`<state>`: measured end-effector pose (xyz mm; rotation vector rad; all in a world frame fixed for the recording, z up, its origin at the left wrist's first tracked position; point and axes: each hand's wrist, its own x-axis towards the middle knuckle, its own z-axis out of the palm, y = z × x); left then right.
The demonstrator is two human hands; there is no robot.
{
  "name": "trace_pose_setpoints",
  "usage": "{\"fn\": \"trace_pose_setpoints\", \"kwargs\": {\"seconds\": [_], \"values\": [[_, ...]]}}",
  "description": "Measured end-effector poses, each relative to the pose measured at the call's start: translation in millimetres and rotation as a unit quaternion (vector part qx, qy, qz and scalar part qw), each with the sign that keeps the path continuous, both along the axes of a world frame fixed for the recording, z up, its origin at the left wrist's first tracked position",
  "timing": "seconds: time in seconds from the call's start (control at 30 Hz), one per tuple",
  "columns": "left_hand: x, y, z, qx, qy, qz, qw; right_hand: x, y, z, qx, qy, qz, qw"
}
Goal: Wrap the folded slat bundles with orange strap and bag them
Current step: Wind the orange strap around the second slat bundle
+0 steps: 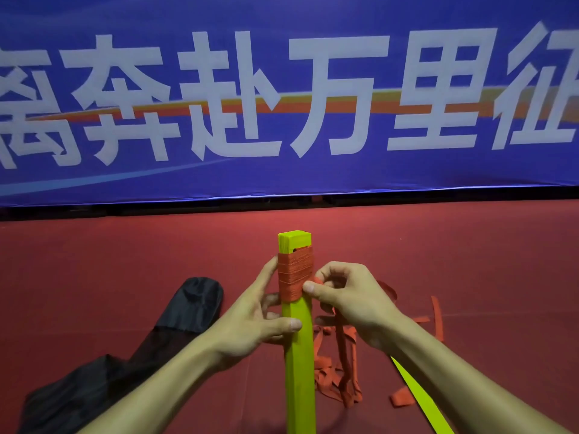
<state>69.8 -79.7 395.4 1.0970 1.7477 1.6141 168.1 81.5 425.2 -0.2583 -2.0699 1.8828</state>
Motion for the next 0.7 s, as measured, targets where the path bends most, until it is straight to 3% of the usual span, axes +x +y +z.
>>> {"fn": "trace_pose_setpoints", "kwargs": {"seconds": [0.17,0.33,0.57,0.7], "values": [[-1,2,-5,-0.011,0.004,0.001,1.000,1,0,4,-0.046,-0.024,0.041,0.998],[-6,1,-5,0.003,-0.006,0.001,1.000,-1,10,5,-0.158,-0.071,0.090,0.981],[-12,-2,-12,-0.003,-0.022,0.019,1.000,-5,14,-1,-0.143,-0.100,0.054,0.983],[-14,-4,-9,0.010,-0.029,0.030,0.999,-2,15,1,-0.214,-0.093,0.082,0.969]]}}
